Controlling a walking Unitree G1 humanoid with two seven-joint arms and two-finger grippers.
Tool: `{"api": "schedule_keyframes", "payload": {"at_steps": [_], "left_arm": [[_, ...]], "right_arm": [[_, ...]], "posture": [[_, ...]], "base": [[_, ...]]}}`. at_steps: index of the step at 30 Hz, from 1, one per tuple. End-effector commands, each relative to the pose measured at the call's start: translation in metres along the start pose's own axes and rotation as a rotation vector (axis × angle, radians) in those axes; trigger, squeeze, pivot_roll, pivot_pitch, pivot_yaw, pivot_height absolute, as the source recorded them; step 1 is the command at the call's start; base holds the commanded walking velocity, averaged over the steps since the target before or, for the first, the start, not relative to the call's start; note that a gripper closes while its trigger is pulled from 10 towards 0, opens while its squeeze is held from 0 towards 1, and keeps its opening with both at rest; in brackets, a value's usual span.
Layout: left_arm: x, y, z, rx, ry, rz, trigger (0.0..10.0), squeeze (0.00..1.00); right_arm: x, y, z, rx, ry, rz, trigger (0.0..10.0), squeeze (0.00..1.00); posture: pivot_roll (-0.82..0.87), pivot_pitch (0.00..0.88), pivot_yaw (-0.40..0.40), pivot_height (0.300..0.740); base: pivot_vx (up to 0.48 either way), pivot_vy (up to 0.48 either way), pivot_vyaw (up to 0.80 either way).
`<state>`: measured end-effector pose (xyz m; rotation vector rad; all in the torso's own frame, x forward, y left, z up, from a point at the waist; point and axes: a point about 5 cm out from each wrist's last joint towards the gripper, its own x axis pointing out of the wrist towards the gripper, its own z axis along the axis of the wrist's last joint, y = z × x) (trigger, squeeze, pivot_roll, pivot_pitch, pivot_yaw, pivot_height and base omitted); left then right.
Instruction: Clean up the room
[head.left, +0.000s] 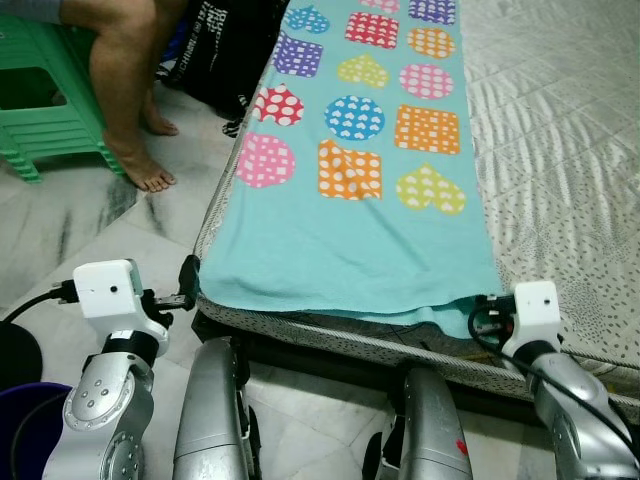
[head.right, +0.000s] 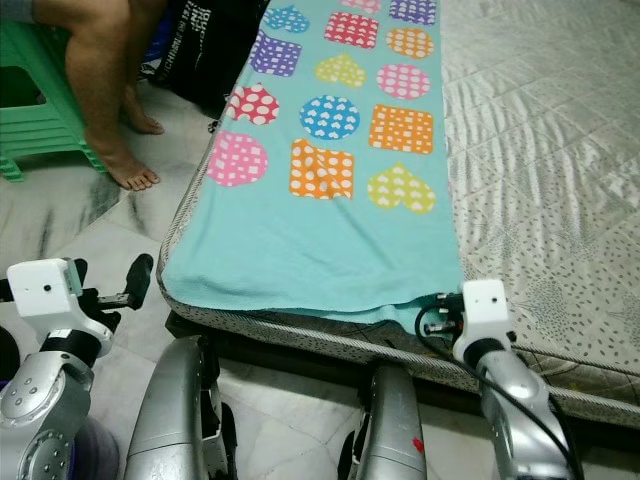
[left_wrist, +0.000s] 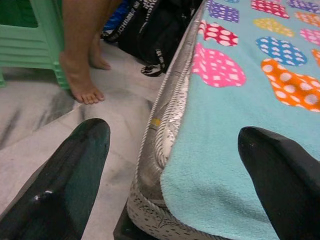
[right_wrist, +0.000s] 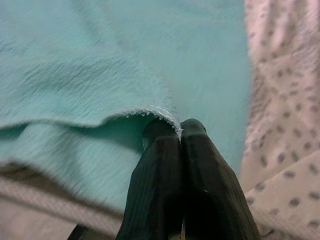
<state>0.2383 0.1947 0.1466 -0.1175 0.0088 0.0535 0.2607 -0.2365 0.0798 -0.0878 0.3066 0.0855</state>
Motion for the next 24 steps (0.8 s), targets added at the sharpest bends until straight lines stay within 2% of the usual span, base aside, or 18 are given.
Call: {"api": "schedule_keyframes", "payload": {"at_steps": [1, 6, 11, 17, 18, 19, 20, 24], "left_arm": [[0.000, 0.002, -0.003, 0.000, 0.011, 0.001, 10.0, 0.00], [0.000, 0.003, -0.003, 0.002, 0.008, 0.002, 10.0, 0.00], [0.001, 0.002, -0.003, 0.000, 0.007, 0.001, 10.0, 0.00], [0.001, 0.002, -0.004, 0.001, 0.006, 0.000, 10.0, 0.00], [0.001, 0.001, -0.004, 0.002, 0.006, 0.000, 10.0, 0.00], [0.001, 0.001, -0.004, 0.002, 0.006, 0.000, 10.0, 0.00], [0.001, 0.002, -0.004, 0.003, 0.007, 0.002, 10.0, 0.00], [0.000, 0.004, -0.005, 0.006, 0.010, 0.018, 10.0, 0.00]], "right_arm": [[-0.007, 0.002, -0.003, 0.007, 0.018, 0.015, 0.0, 0.00], [-0.024, 0.007, -0.015, -0.005, 0.067, 0.045, 0.0, 0.00], [-0.030, 0.002, -0.024, -0.037, 0.109, 0.025, 0.0, 0.00], [-0.029, -0.001, -0.028, -0.064, 0.143, 0.011, 0.0, 0.00], [-0.029, -0.001, -0.030, -0.076, 0.157, 0.009, 3.5, 0.00], [-0.029, -0.001, -0.031, -0.075, 0.164, 0.010, 10.0, 0.00], [-0.029, 0.000, -0.032, -0.069, 0.169, 0.012, 10.0, 1.00], [-0.029, 0.000, -0.031, -0.067, 0.165, 0.015, 10.0, 1.00]], "posture": [[0.10, 0.219, -0.058, 0.545], [0.09, 0.213, -0.062, 0.545], [0.09, 0.210, -0.062, 0.545], [0.09, 0.208, -0.060, 0.545], [0.09, 0.207, -0.061, 0.545], [0.09, 0.206, -0.062, 0.545], [0.09, 0.205, -0.062, 0.545], [0.09, 0.203, -0.066, 0.545]], "base": [[0.000, 0.000, 0.00], [0.000, 0.000, 0.00], [0.000, 0.000, 0.00], [0.000, 0.000, 0.00], [0.000, 0.000, 0.00], [0.000, 0.000, 0.00], [0.000, 0.000, 0.00], [0.000, 0.000, 0.00]]}}
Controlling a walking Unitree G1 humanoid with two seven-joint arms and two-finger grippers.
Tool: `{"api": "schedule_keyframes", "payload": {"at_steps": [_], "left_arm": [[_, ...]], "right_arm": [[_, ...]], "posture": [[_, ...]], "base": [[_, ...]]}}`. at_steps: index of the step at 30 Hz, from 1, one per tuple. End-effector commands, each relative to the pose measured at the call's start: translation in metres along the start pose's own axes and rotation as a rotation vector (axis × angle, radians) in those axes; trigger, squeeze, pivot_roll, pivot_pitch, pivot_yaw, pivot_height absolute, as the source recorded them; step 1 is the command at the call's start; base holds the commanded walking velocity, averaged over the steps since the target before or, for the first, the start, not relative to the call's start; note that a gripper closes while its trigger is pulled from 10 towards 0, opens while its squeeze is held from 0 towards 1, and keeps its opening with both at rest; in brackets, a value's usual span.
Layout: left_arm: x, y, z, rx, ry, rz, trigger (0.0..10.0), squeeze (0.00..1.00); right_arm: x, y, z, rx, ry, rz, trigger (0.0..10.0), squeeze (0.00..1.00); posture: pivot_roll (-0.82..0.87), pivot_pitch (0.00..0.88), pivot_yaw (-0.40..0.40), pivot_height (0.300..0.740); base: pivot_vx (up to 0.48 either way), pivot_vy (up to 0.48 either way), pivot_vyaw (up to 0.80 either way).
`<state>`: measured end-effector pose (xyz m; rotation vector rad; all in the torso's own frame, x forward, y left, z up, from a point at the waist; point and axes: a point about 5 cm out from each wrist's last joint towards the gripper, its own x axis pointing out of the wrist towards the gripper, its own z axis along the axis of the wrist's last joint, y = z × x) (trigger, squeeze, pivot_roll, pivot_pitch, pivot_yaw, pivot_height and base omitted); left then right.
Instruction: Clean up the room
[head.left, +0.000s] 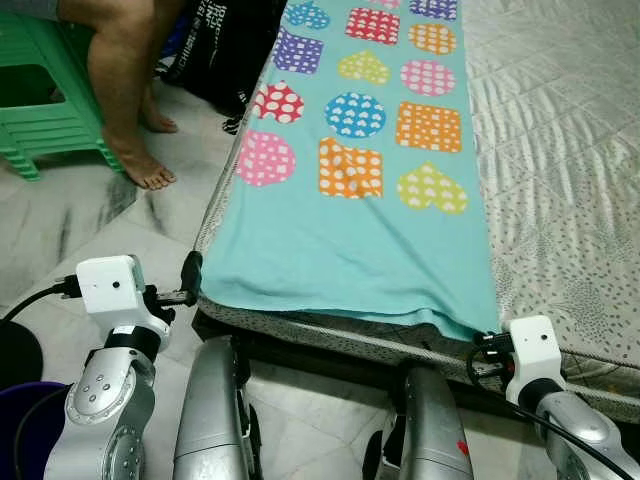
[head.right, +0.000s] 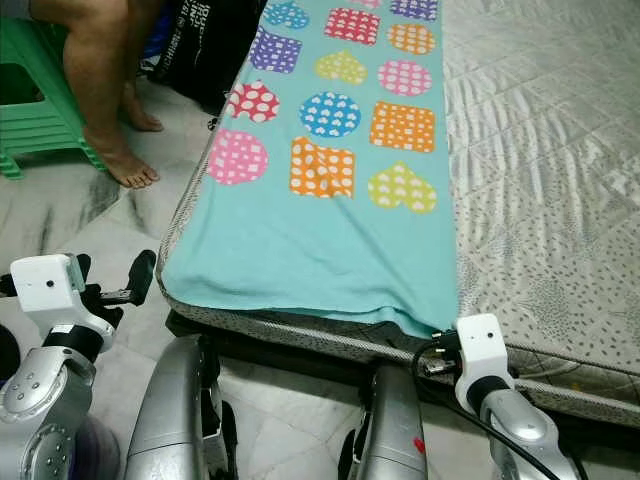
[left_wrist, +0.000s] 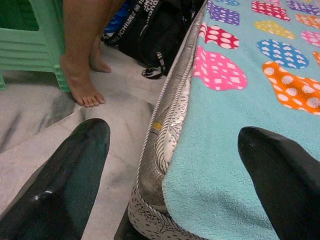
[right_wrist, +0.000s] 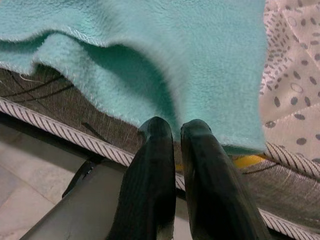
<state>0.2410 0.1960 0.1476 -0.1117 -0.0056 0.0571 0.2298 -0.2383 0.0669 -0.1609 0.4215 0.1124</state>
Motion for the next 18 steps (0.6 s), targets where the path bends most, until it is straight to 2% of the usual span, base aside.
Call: {"api": "schedule_keyframes", "payload": {"at_steps": [1, 4, 5, 6, 8, 12, 14, 18], "left_arm": [[-0.004, 0.004, -0.006, 0.002, 0.026, 0.025, 10.0, 0.00], [-0.007, 0.009, -0.008, 0.022, 0.035, 0.067, 10.0, 0.00], [-0.010, 0.015, -0.012, 0.008, 0.055, 0.121, 10.0, 0.00], [-0.010, 0.015, -0.012, 0.008, 0.055, 0.121, 10.0, 0.00], [-0.014, 0.022, -0.021, -0.035, 0.110, 0.190, 10.0, 0.00], [-0.014, 0.024, -0.026, -0.054, 0.130, 0.211, 10.0, 0.00], [-0.010, 0.029, -0.030, -0.040, 0.163, 0.219, 10.0, 0.00], [-0.006, 0.036, -0.032, -0.026, 0.182, 0.230, 10.0, 0.00]], "right_arm": [[-0.003, -0.002, -0.010, 0.005, 0.046, -0.008, 10.0, 1.00], [-0.003, -0.005, -0.006, -0.003, 0.024, -0.032, 10.0, 1.00], [-0.001, -0.010, 0.002, -0.006, -0.009, -0.066, 10.0, 1.00], [-0.001, -0.010, 0.002, -0.006, -0.009, -0.066, 10.0, 1.00], [0.003, -0.017, 0.017, -0.014, -0.065, -0.116, 10.0, 1.00], [0.006, -0.020, 0.028, -0.010, -0.107, -0.142, 10.0, 1.00], [0.012, -0.022, 0.052, 0.000, -0.189, -0.174, 10.0, 1.00], [0.016, -0.022, 0.065, 0.012, -0.231, -0.188, 10.0, 1.00]], "posture": [[0.09, 0.203, -0.066, 0.545], [0.09, 0.200, -0.067, 0.545], [0.09, 0.198, -0.067, 0.545], [0.09, 0.198, -0.067, 0.545], [0.09, 0.198, -0.067, 0.545], [0.08, 0.194, -0.068, 0.545], [0.08, 0.193, -0.069, 0.545], [0.08, 0.188, -0.073, 0.545]], "base": [[0.000, 0.000, 0.00], [0.000, 0.000, 0.00], [0.000, 0.000, 0.00], [0.000, 0.000, 0.00], [0.000, 0.000, 0.00], [0.000, 0.000, 0.00], [0.000, 0.000, 0.00], [0.000, 0.000, 0.00]]}}
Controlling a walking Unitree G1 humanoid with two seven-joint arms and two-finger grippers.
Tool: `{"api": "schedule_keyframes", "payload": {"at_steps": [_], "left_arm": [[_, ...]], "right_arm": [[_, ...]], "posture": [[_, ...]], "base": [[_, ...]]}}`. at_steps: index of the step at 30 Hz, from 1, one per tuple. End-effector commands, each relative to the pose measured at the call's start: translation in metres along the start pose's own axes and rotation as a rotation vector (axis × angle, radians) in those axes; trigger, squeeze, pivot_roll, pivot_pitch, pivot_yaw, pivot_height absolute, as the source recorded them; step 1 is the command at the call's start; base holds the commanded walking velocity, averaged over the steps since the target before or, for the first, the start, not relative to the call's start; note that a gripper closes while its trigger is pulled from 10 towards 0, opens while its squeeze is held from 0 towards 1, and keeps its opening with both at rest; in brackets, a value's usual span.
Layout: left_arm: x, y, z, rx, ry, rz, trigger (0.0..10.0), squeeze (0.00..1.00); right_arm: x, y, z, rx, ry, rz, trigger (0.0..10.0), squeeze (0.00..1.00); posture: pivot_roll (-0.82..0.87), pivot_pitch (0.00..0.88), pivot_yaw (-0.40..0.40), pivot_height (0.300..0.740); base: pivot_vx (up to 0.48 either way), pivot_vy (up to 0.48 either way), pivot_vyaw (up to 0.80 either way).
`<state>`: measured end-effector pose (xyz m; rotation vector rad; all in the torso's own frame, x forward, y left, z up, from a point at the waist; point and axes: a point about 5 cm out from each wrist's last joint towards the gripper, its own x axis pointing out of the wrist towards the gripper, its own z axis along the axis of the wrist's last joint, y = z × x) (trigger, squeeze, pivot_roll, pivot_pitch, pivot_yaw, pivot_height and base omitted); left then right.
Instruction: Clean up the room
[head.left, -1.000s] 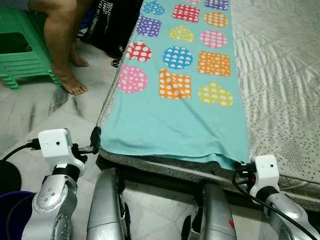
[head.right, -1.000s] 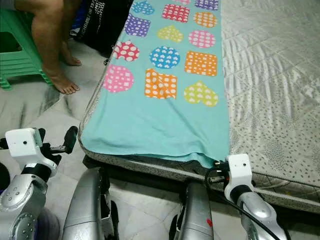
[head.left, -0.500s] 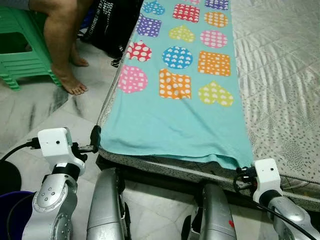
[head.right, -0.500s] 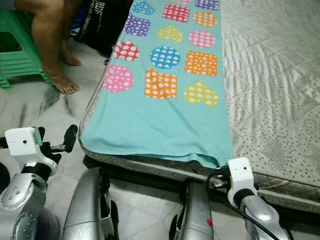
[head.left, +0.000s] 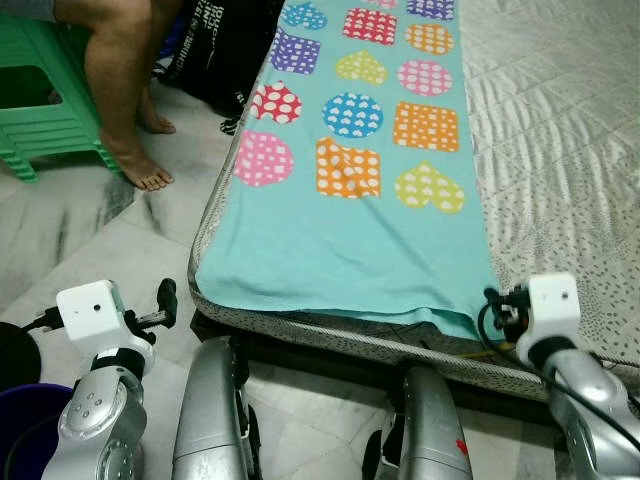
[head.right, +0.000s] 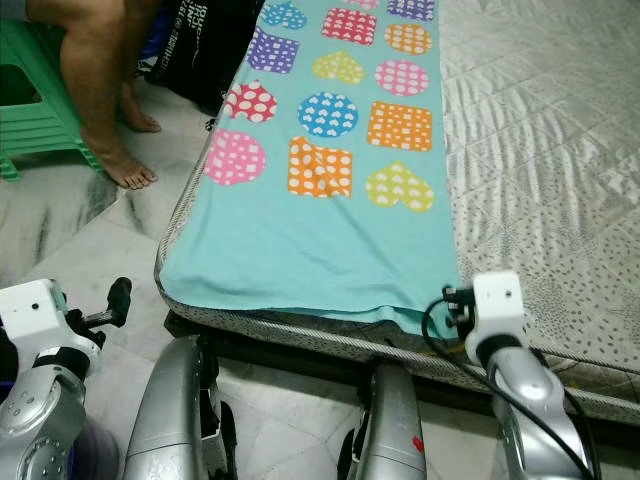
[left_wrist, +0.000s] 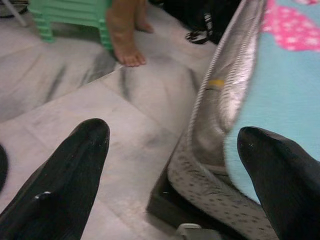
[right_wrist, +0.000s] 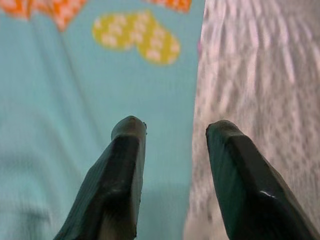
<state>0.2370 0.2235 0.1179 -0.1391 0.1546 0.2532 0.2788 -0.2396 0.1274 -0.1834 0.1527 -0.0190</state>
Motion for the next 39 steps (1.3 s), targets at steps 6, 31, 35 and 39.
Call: {"api": "schedule_keyframes", "payload": {"at_steps": [6, 31, 35, 39], "left_arm": [[0.004, 0.016, -0.023, -0.008, 0.148, 0.027, 10.0, 0.00], [0.046, -0.015, -0.031, -0.134, 0.182, -0.131, 10.0, 0.00], [0.053, -0.018, -0.035, -0.140, 0.191, -0.157, 10.0, 0.00], [0.061, -0.020, -0.038, -0.150, 0.202, -0.171, 10.0, 0.00]], "right_arm": [[0.010, 0.002, 0.009, 0.047, -0.028, -0.044, 10.0, 0.89], [-0.011, 0.065, 0.025, 0.117, -0.071, 0.248, 10.0, 0.00], [-0.015, 0.067, 0.026, 0.119, -0.064, 0.258, 10.0, 0.00], [-0.017, 0.064, 0.026, 0.111, -0.058, 0.250, 10.0, 0.00]], "posture": [[0.07, 0.190, -0.080, 0.545], [-0.03, 0.247, -0.104, 0.545], [-0.03, 0.251, -0.104, 0.545], [-0.05, 0.255, -0.108, 0.545]], "base": [[0.000, 0.000, 0.00], [0.000, 0.000, 0.00], [0.000, 0.000, 0.00], [0.000, 0.000, 0.00]]}}
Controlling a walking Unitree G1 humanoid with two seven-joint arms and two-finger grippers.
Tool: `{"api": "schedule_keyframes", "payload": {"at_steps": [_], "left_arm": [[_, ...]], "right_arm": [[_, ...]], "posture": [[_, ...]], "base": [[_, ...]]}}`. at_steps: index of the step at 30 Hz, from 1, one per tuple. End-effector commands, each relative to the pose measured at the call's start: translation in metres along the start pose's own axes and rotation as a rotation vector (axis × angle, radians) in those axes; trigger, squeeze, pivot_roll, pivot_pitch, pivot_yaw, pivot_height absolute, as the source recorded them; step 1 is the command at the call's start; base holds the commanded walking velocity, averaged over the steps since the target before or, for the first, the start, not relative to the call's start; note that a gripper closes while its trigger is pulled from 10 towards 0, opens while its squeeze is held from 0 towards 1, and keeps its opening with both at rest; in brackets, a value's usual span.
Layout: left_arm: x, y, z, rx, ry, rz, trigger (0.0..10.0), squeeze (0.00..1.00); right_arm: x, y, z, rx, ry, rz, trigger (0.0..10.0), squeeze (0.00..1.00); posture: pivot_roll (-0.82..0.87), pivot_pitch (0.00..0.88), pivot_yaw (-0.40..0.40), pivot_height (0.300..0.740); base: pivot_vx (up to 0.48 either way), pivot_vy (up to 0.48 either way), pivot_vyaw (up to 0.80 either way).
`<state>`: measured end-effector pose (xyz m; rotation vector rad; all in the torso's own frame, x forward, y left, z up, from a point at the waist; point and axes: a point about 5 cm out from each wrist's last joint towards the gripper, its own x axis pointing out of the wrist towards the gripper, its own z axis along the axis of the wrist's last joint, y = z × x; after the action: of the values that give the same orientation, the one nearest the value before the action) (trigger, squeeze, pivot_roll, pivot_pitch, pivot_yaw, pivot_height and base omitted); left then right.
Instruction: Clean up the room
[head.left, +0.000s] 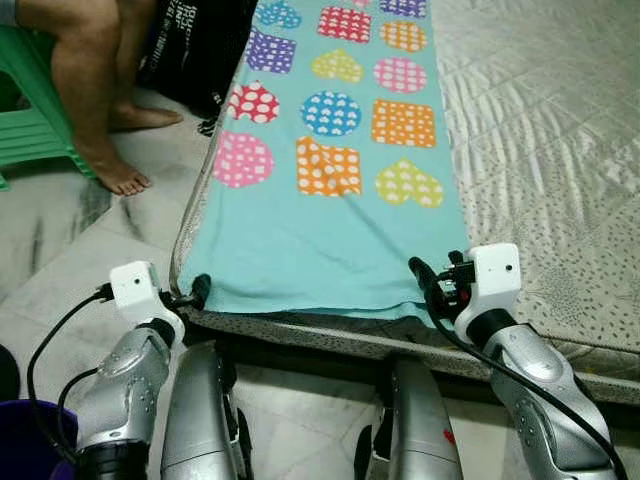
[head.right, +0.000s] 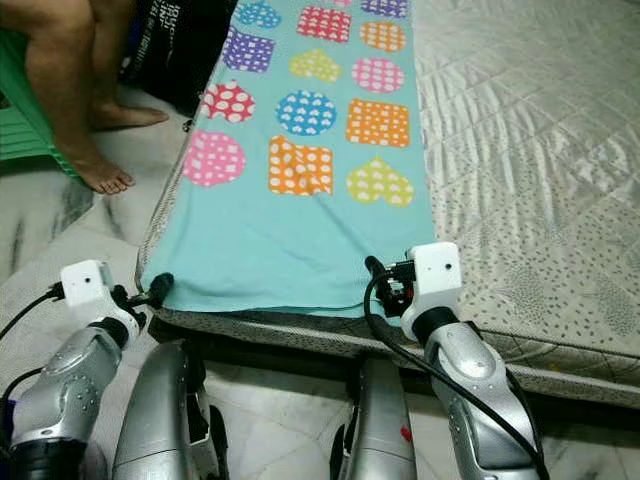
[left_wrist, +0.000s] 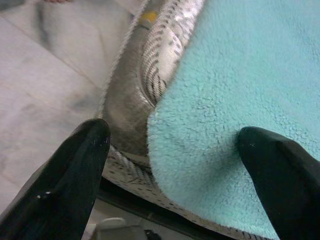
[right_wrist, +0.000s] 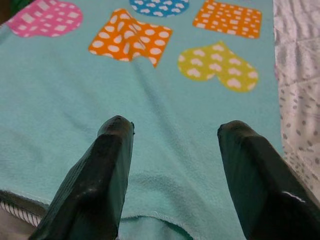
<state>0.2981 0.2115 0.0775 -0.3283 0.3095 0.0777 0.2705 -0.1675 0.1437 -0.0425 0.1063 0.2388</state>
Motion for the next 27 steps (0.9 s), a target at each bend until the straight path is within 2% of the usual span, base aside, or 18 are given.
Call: {"api": "schedule_keyframes", "payload": {"at_steps": [1, 2, 3, 4, 5, 6, 17, 26, 27], "left_arm": [[0.005, 0.002, -0.005, -0.004, 0.018, -0.017, 10.0, 0.00], [0.007, 0.001, -0.005, -0.001, 0.023, -0.026, 9.5, 0.00], [0.009, 0.000, -0.006, -0.003, 0.030, -0.036, 6.1, 0.00], [0.011, 0.000, -0.006, -0.001, 0.036, -0.040, 2.1, 0.00], [0.012, 0.000, -0.007, 0.000, 0.039, -0.042, 2.1, 0.00], [0.014, 0.000, -0.007, 0.001, 0.038, -0.046, 0.0, 0.00], [0.020, 0.005, -0.009, -0.008, 0.033, -0.053, 0.0, 0.00], [0.019, 0.024, -0.006, -0.003, -0.001, 0.005, 0.0, 0.00], [0.018, 0.031, -0.003, 0.000, -0.013, 0.032, 0.0, 0.00]], "right_arm": [[-0.007, -0.005, 0.000, -0.012, 0.014, -0.019, 10.0, 0.00], [-0.008, -0.006, 0.000, -0.014, 0.015, -0.021, 10.0, 0.00], [-0.008, -0.007, 0.001, -0.015, 0.015, -0.023, 10.0, 0.00], [-0.008, -0.007, 0.002, -0.018, 0.014, -0.026, 10.0, 0.00], [-0.008, -0.008, 0.002, -0.019, 0.014, -0.028, 10.0, 0.00], [-0.009, -0.008, 0.003, -0.021, 0.015, -0.030, 10.0, 0.00], [-0.010, -0.012, 0.004, -0.033, 0.020, -0.052, 10.0, 0.00], [-0.007, -0.015, 0.004, -0.041, 0.021, -0.060, 10.0, 0.00], [-0.007, -0.015, 0.004, -0.042, 0.021, -0.061, 10.0, 0.00]], "posture": [[-0.05, 0.255, -0.108, 0.545], [-0.05, 0.255, -0.108, 0.545], [-0.06, 0.257, -0.112, 0.545], [-0.06, 0.257, -0.112, 0.545], [-0.06, 0.257, -0.112, 0.545], [-0.06, 0.257, -0.112, 0.545], [-0.08, 0.254, -0.112, 0.545], [-0.07, 0.246, -0.116, 0.545], [-0.07, 0.246, -0.116, 0.545]], "base": [[0.000, 0.000, 0.00], [0.000, 0.000, 0.00], [0.000, 0.000, 0.00], [0.000, 0.000, 0.00], [0.000, 0.000, 0.00], [0.000, 0.000, 0.00], [0.000, 0.000, 0.00], [0.000, 0.000, 0.00], [0.000, 0.000, 0.00]]}}
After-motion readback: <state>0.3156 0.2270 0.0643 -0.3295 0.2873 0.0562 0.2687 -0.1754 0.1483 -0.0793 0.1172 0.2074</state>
